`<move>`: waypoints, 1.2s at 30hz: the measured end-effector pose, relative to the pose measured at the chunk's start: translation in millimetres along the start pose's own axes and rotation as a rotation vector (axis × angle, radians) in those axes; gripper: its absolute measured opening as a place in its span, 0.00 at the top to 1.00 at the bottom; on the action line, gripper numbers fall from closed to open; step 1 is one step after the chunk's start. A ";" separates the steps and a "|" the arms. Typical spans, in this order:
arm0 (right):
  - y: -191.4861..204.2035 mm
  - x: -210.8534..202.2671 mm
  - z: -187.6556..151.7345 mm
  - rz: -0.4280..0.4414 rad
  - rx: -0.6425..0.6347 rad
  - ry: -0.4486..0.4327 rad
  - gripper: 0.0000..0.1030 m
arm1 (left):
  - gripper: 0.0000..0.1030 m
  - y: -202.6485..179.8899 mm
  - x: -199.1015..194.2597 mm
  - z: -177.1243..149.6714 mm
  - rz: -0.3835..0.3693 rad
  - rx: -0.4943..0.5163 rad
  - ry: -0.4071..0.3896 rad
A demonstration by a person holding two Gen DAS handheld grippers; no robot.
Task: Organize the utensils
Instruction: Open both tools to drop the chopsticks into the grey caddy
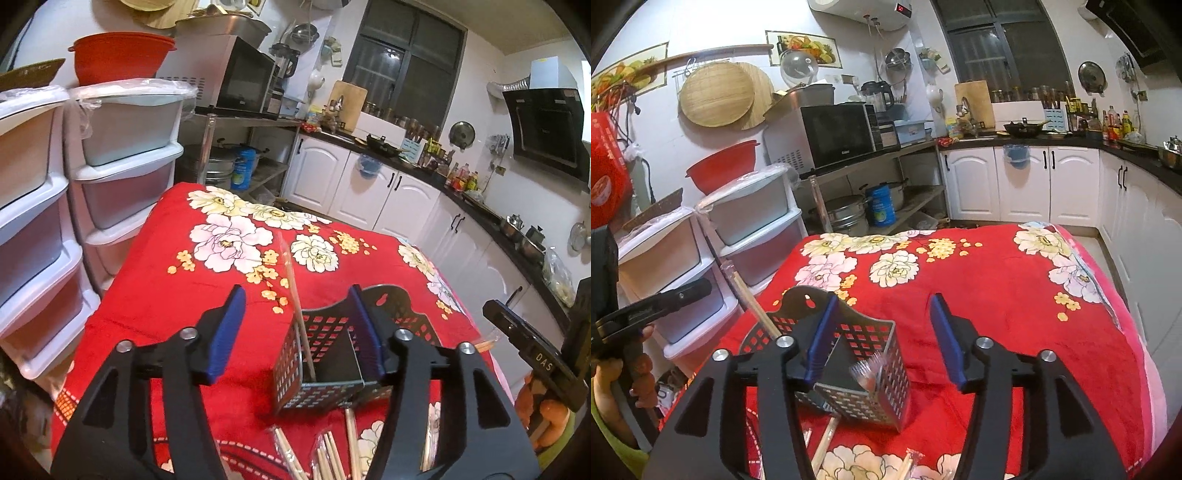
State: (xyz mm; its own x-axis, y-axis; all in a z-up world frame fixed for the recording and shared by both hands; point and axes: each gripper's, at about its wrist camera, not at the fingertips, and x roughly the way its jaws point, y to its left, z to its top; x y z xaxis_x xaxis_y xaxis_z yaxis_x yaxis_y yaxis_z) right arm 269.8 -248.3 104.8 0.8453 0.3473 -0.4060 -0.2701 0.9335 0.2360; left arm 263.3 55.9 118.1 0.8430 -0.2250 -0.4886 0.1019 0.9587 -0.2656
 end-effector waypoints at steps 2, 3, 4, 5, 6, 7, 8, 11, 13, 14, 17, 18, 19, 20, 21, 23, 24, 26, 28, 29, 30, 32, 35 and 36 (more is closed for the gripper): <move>0.9 -4.5 -1.5 -0.004 -0.002 -0.004 0.47 | 0.41 1.9 -5.1 -3.0 0.001 -0.003 -0.005; 1.6 -7.2 -2.4 -0.004 -0.003 -0.007 0.46 | 0.38 2.2 -7.0 -4.8 0.001 -0.004 -0.007; 2.0 -9.8 -3.3 -0.004 -0.004 -0.009 0.45 | 0.35 3.0 -9.3 -6.8 0.001 -0.005 -0.007; 2.1 -12.6 -4.5 -0.005 -0.005 -0.011 0.44 | 0.34 3.1 -11.5 -8.9 0.000 -0.009 -0.008; 2.3 -15.9 -5.9 -0.005 -0.005 -0.013 0.43 | 0.29 3.7 -13.4 -10.5 0.001 -0.012 -0.008; 3.6 -18.4 -6.7 -0.005 -0.005 -0.015 0.42 | 0.27 4.6 -14.7 -12.0 0.001 -0.014 -0.008; 4.3 -21.6 -8.0 -0.004 -0.007 -0.018 0.42 | 0.26 5.1 -17.0 -14.4 0.002 -0.016 -0.007; 6.4 -30.3 -12.5 -0.008 -0.011 -0.021 0.39 | 0.20 5.1 -22.0 -19.5 0.002 -0.019 -0.005; 7.0 -35.3 -15.3 -0.010 -0.013 -0.020 0.38 | 0.17 3.8 -25.7 -24.1 0.006 -0.014 -0.006; 7.2 -38.0 -17.3 -0.012 -0.014 -0.018 0.38 | 0.17 3.0 -27.5 -27.5 0.008 -0.012 -0.006; 7.4 -45.9 -23.6 -0.014 -0.013 -0.013 0.37 | 0.17 3.1 -29.3 -34.4 0.006 -0.012 0.003; 7.5 -48.1 -25.8 -0.015 -0.013 -0.010 0.37 | 0.17 3.2 -29.7 -36.9 0.005 -0.014 0.009; 8.0 -50.0 -28.1 -0.014 -0.014 -0.006 0.37 | 0.17 3.6 -30.1 -39.0 0.005 -0.015 0.013; 8.7 -51.2 -30.0 -0.015 -0.015 -0.003 0.37 | 0.17 4.2 -30.2 -42.0 0.005 -0.017 0.019; 9.3 -52.8 -33.3 -0.015 -0.018 0.004 0.37 | 0.17 5.0 -29.8 -44.3 0.006 -0.017 0.024; 10.1 -54.7 -39.6 -0.013 -0.024 0.019 0.37 | 0.17 5.5 -29.4 -49.2 0.007 -0.022 0.034; 10.6 -55.3 -42.7 -0.013 -0.027 0.027 0.37 | 0.17 6.4 -28.1 -52.3 0.007 -0.024 0.043; 12.2 -55.4 -49.0 -0.011 -0.030 0.042 0.37 | 0.17 7.5 -26.7 -56.7 0.009 -0.028 0.056; 13.0 -54.3 -56.1 -0.006 -0.032 0.065 0.37 | 0.17 8.6 -24.9 -63.3 0.008 -0.031 0.072; 13.1 -54.2 -58.4 -0.004 -0.035 0.072 0.37 | 0.17 9.5 -23.9 -66.6 0.009 -0.033 0.082; 14.4 -53.4 -61.1 -0.004 -0.036 0.080 0.37 | 0.17 9.5 -23.7 -69.4 0.009 -0.035 0.086; 15.6 -51.3 -67.3 0.001 -0.038 0.102 0.37 | 0.17 12.0 -21.8 -74.7 0.014 -0.038 0.101; 17.6 -48.4 -74.0 0.009 -0.038 0.124 0.37 | 0.17 13.7 -20.5 -81.9 0.018 -0.044 0.121; 17.6 -48.2 -75.8 0.011 -0.038 0.128 0.37 | 0.17 14.6 -19.6 -85.2 0.023 -0.044 0.130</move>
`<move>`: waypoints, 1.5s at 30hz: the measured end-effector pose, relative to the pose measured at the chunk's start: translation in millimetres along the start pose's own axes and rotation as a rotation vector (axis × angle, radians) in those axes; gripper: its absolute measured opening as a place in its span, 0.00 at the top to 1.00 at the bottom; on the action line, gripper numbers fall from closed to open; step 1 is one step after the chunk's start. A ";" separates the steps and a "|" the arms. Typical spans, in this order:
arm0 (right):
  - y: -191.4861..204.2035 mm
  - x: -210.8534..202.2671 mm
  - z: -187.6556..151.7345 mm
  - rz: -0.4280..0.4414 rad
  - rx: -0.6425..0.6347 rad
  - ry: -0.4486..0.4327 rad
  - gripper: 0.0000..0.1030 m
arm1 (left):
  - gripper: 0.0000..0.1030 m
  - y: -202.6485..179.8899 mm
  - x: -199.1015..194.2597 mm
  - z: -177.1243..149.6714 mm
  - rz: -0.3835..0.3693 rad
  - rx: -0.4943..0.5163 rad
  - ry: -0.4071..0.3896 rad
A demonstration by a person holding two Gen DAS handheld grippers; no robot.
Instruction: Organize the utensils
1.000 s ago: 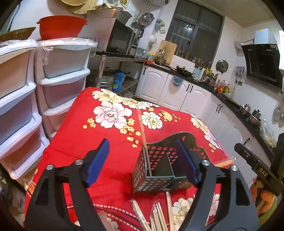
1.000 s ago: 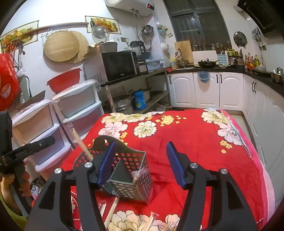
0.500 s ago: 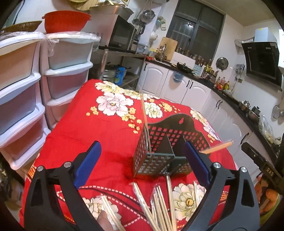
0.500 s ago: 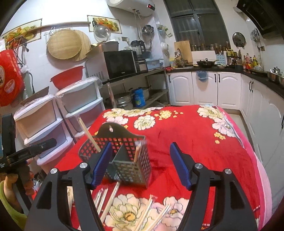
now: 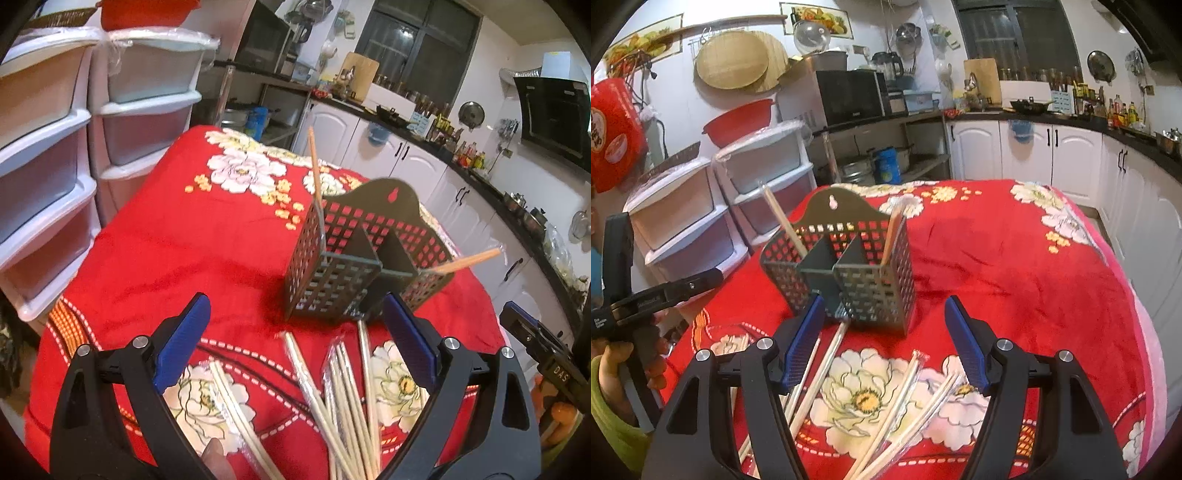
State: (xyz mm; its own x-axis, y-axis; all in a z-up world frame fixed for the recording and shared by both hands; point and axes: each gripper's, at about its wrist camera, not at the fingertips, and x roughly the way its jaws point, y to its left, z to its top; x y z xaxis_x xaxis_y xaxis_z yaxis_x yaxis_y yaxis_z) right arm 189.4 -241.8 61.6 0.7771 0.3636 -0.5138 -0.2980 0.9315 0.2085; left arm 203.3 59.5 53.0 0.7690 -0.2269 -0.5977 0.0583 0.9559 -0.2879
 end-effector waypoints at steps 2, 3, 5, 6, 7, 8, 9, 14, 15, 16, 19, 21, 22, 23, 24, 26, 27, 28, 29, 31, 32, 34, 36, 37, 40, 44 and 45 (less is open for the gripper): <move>2.5 2.6 -4.2 0.004 -0.004 0.014 0.37 | 0.17 1.2 1.9 -5.9 0.007 0.000 0.013; 3.8 4.1 -6.0 0.008 -0.007 0.020 0.37 | 0.17 1.6 3.0 -8.4 0.009 0.000 0.020; 5.9 6.8 -9.6 0.012 -0.012 0.032 0.37 | 0.17 3.2 6.3 -13.4 0.021 0.003 0.039; 7.6 9.0 -11.5 0.015 -0.015 0.040 0.37 | 0.17 3.8 8.0 -15.4 0.024 0.001 0.047; 8.9 10.7 -14.0 0.018 -0.016 0.048 0.37 | 0.17 4.9 9.9 -17.4 0.025 -0.002 0.057; 10.2 12.2 -15.2 0.021 -0.017 0.054 0.37 | 0.17 6.8 12.6 -20.4 0.026 -0.004 0.072; 11.6 14.5 -16.8 0.024 -0.019 0.063 0.37 | 0.17 7.3 13.6 -21.8 0.030 -0.005 0.080; 21.3 32.7 -26.5 0.041 -0.034 0.115 0.37 | 0.18 13.7 25.9 -32.0 0.022 -0.019 0.145; 23.5 38.3 -28.5 0.043 -0.038 0.129 0.38 | 0.21 14.0 27.8 -33.3 0.022 -0.018 0.154; 25.2 42.8 -30.0 0.046 -0.039 0.142 0.38 | 0.24 14.2 29.8 -34.8 0.018 -0.017 0.163; 30.3 58.6 -33.1 0.057 -0.048 0.187 0.43 | 0.32 13.9 37.6 -39.5 -0.005 -0.020 0.207; 32.4 65.7 -35.1 0.054 -0.052 0.204 0.43 | 0.39 13.8 43.6 -41.3 -0.025 -0.029 0.235; 33.9 71.0 -36.0 0.055 -0.053 0.217 0.44 | 0.41 13.6 46.9 -42.1 -0.026 -0.029 0.248; 34.9 75.1 -36.7 0.053 -0.053 0.227 0.47 | 0.42 13.2 49.9 -42.8 -0.027 -0.024 0.259; 36.0 80.4 -37.4 0.054 -0.053 0.240 0.49 | 0.46 12.6 52.8 -43.5 -0.030 -0.022 0.267; 38.7 88.2 -38.9 0.054 -0.060 0.254 0.52 | 0.52 11.1 60.1 -43.4 -0.038 -0.024 0.290; 40.2 91.2 -39.7 0.053 -0.065 0.259 0.54 | 0.57 10.9 64.8 -43.4 -0.047 -0.030 0.307; 42.1 95.9 -40.1 0.052 -0.071 0.267 0.55 | 0.60 11.1 69.0 -43.3 -0.050 -0.034 0.320; 43.2 99.4 -40.8 0.052 -0.075 0.273 0.57 | 0.61 10.9 73.2 -43.0 -0.050 -0.033 0.331; 46.6 107.8 -42.0 0.044 -0.088 0.287 0.59 | 0.64 10.1 79.9 -42.8 -0.049 -0.035 0.345; 47.5 111.0 -42.5 0.041 -0.092 0.293 0.62 | 0.64 10.4 82.9 -43.0 -0.049 -0.039 0.354; 49.5 120.5 -43.1 0.037 -0.097 0.312 0.63 | 0.68 11.5 88.4 -43.0 -0.049 -0.047 0.369; 51.5 128.8 -43.2 0.032 -0.100 0.327 0.66 | 0.68 12.1 93.0 -42.8 -0.044 -0.047 0.378; 52.4 134.1 -43.2 0.034 -0.100 0.338 0.66 | 0.68 12.7 94.7 -42.5 -0.043 -0.049 0.381; 54.1 145.0 -42.4 0.038 -0.098 0.356 0.69 | 0.68 14.6 98.4 -39.4 -0.042 -0.052 0.385; 56.2 158.8 -40.2 0.040 -0.093 0.380 0.70 | 0.72 15.5 103.4 -35.4 -0.033 -0.048 0.390; 56.8 161.1 -40.9 0.038 -0.092 0.383 0.70 | 0.72 15.3 104.8 -34.5 -0.034 -0.047 0.389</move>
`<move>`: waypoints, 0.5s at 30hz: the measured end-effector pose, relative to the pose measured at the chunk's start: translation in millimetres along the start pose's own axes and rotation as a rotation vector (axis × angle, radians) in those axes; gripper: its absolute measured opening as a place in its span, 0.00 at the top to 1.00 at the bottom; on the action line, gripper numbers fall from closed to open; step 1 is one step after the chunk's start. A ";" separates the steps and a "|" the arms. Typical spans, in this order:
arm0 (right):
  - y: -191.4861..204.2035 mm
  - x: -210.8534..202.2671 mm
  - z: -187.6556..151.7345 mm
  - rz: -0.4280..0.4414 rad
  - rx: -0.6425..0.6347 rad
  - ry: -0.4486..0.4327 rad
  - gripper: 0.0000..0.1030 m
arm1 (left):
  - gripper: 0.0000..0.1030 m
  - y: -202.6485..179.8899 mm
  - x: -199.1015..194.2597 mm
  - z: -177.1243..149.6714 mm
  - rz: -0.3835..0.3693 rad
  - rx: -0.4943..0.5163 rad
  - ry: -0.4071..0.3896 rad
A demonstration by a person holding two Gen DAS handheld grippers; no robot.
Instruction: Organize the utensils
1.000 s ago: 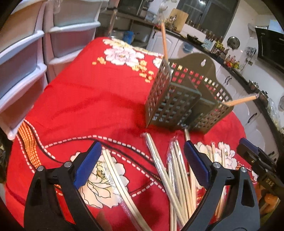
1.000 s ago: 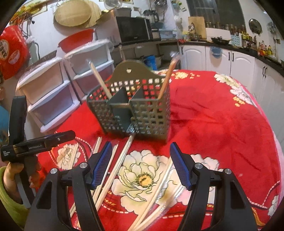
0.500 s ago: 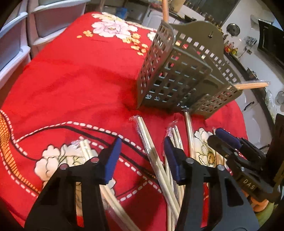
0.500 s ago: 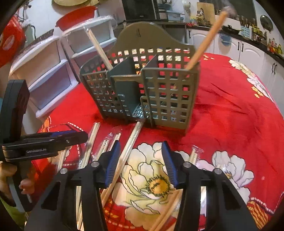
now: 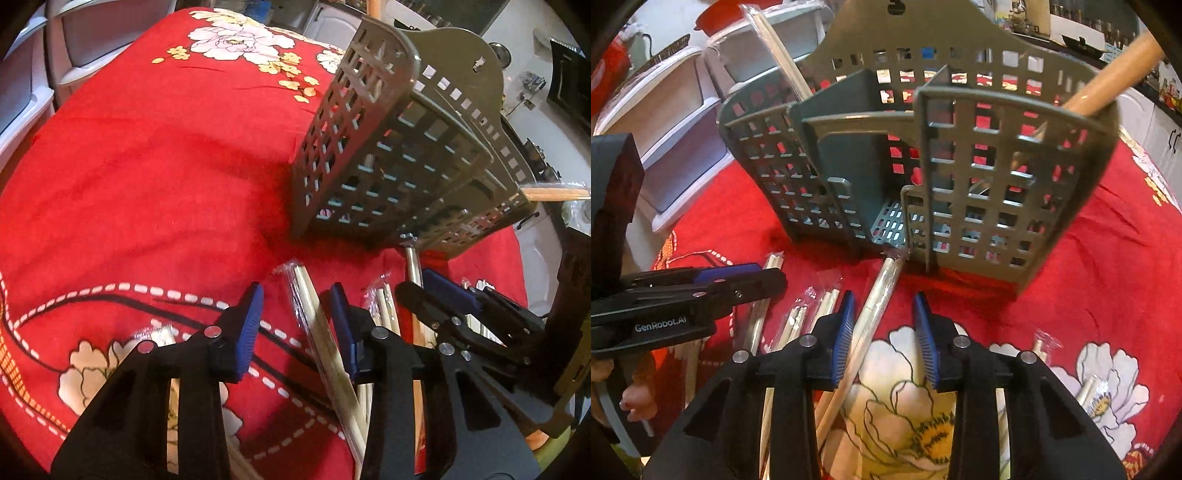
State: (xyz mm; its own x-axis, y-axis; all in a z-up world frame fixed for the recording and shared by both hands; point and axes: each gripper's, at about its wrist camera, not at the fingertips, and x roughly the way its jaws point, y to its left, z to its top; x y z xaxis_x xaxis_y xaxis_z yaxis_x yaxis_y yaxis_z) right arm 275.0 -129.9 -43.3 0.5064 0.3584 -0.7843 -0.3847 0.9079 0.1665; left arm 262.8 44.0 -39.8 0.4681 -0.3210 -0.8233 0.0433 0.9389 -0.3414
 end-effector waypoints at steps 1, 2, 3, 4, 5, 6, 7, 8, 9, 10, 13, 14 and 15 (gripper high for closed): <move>-0.3 3.2 1.3 -0.001 0.003 0.006 0.70 | 0.72 0.1 0.6 0.8 -0.003 0.001 -0.001; 0.2 5.0 2.1 -0.002 0.006 0.008 0.70 | 0.72 0.2 1.1 1.2 -0.004 0.001 -0.003; 0.3 6.8 3.0 -0.004 0.007 0.009 0.70 | 0.74 -0.3 2.1 2.3 -0.001 0.001 -0.004; 0.5 7.8 3.4 -0.005 0.007 0.009 0.70 | 0.78 -0.4 3.5 4.2 0.005 0.003 -0.007; 1.0 9.0 4.0 -0.007 0.007 0.010 0.71 | 0.80 -0.7 4.4 4.9 0.015 0.007 -0.009; 2.3 10.3 5.2 -0.011 0.006 0.010 0.72 | 0.83 -1.0 5.0 5.3 0.026 0.011 -0.014; 2.4 10.7 5.2 -0.014 0.006 0.009 0.73 | 0.84 -0.6 5.9 5.6 0.028 0.012 -0.016; 3.2 11.7 6.0 -0.018 0.007 0.008 0.76 | 0.85 -1.0 5.8 5.4 0.035 0.016 -0.020; 2.8 11.8 6.3 -0.021 0.011 0.005 0.78 | 0.87 -1.8 6.0 5.7 0.042 0.023 -0.022; 3.0 13.1 5.9 -0.021 0.013 0.004 0.80 | 0.88 -2.8 5.8 5.4 0.048 0.030 -0.025; 2.6 12.5 6.3 -0.013 0.020 -0.008 0.86 | 0.94 -3.0 4.7 5.5 0.035 0.026 -0.032; -0.8 9.8 6.0 -0.005 0.024 -0.011 0.91 | 0.94 -2.8 3.6 5.1 0.025 0.024 -0.031; -2.2 8.1 5.7 0.002 0.028 -0.013 0.92 | 0.96 -3.9 1.2 3.1 0.021 0.025 -0.033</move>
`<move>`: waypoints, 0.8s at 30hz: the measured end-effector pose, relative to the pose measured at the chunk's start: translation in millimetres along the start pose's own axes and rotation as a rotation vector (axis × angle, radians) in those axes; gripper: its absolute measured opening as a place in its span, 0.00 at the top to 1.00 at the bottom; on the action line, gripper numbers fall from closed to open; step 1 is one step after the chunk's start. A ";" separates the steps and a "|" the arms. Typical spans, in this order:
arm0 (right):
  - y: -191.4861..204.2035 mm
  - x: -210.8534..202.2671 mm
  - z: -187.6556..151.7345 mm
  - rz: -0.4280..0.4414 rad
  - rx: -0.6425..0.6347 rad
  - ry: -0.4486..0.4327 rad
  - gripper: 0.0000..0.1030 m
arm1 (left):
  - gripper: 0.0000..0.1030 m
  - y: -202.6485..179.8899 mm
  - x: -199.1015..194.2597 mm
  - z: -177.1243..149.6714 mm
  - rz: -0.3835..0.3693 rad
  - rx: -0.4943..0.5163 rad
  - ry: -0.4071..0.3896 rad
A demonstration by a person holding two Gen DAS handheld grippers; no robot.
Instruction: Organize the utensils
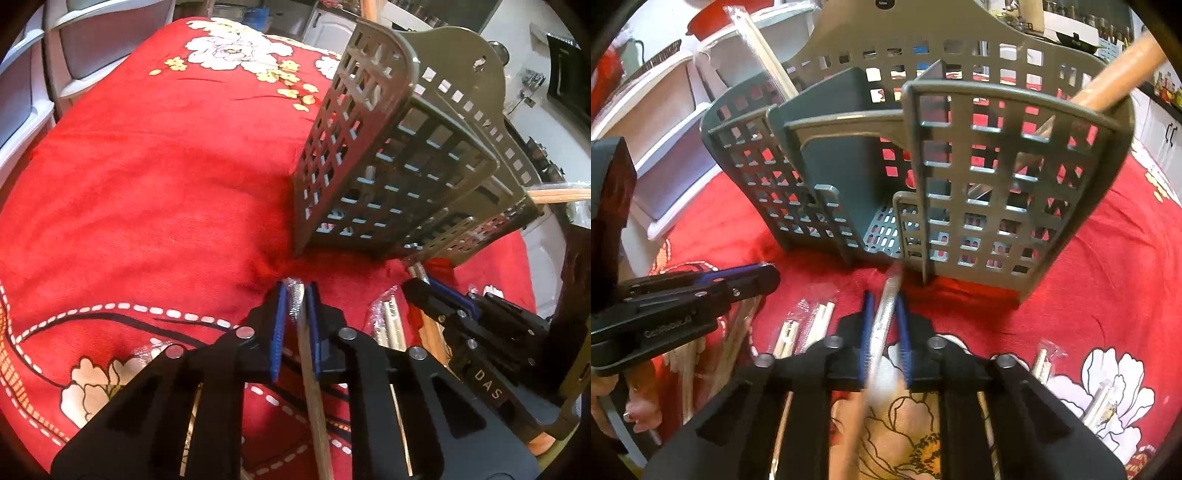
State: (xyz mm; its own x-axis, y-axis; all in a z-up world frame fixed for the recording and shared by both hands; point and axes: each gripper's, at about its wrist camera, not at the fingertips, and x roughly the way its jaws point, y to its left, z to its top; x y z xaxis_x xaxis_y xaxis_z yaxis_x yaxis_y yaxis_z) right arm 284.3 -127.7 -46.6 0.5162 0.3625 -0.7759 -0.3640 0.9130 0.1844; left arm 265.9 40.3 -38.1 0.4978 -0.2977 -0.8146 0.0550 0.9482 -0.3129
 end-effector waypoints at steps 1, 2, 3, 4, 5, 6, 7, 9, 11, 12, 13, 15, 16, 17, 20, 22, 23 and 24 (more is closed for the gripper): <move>-1.3 -2.1 -0.1 0.007 0.005 -0.004 0.92 | 0.96 -0.6 -1.9 -0.8 -0.006 0.002 -0.003; -2.6 -4.4 -0.5 0.011 0.010 -0.006 0.92 | 0.96 -1.7 -4.1 -1.7 -0.009 0.005 -0.007; -3.7 -6.6 -1.1 0.016 0.016 -0.008 0.93 | 0.96 -3.0 -6.7 -2.4 -0.012 0.009 -0.015; -5.8 -10.0 -1.5 0.026 0.025 -0.011 0.93 | 0.96 -5.4 -9.5 -5.0 -0.014 0.014 -0.022; -6.9 -12.8 -1.3 0.032 0.029 -0.013 0.93 | 0.96 -7.5 -14.3 -6.0 -0.017 0.022 -0.033; -7.8 -16.8 -1.4 0.037 0.031 -0.019 0.94 | 0.96 -8.7 -16.7 -5.6 -0.019 0.024 -0.042; -8.3 -20.0 -1.4 0.041 0.034 -0.023 0.94 | 0.97 -10.3 -22.3 -6.1 -0.026 0.026 -0.056; -9.1 -30.2 -0.8 0.057 0.040 -0.038 0.94 | 0.97 -14.0 -32.7 -6.2 -0.036 0.032 -0.080; -8.8 -41.3 -0.4 0.066 0.036 -0.056 0.94 | 0.97 -17.3 -43.4 -6.4 -0.046 0.037 -0.105; -8.9 -45.3 -0.2 0.070 0.034 -0.063 0.94 | 0.97 -18.8 -47.5 -2.9 -0.053 0.039 -0.120; -8.4 -52.0 0.4 0.075 0.029 -0.075 0.94 | 0.97 -20.7 -52.1 -2.6 -0.058 0.041 -0.129; -7.1 -64.8 1.8 0.086 0.018 -0.097 0.94 | 0.97 -24.6 -61.0 -0.2 -0.066 0.048 -0.152; -5.8 -70.8 -1.3 0.089 0.014 -0.106 0.94 | 0.97 -26.4 -65.4 1.7 -0.070 0.051 -0.164; -3.5 -77.0 -1.1 0.093 0.008 -0.117 0.94 | 0.97 -27.7 -68.7 2.8 -0.074 0.054 -0.172; -1.2 -95.4 0.3 0.107 -0.007 -0.152 0.94 | 0.98 -32.5 -84.1 6.3 -0.090 0.064 -0.210; -0.5 -107.6 1.2 0.115 -0.014 -0.174 0.94 | 0.98 -34.3 -91.5 9.2 -0.100 0.069 -0.231; 0.3 -114.5 1.6 0.119 -0.018 -0.188 0.94 | 0.98 -36.0 -96.6 9.9 -0.104 0.071 -0.243; 2.7 -118.3 1.9 0.121 -0.021 -0.198 0.94 | 0.98 -37.4 -100.8 10.7 -0.108 0.075 -0.254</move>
State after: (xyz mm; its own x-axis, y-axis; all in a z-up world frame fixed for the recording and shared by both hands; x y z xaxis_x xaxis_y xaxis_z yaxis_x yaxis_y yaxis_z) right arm 223.8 -167.8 46.8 0.6094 0.5009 -0.6146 -0.4476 0.8572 0.2548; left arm 223.0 36.1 61.0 0.6862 -0.3689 -0.6270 0.1786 0.9209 -0.3464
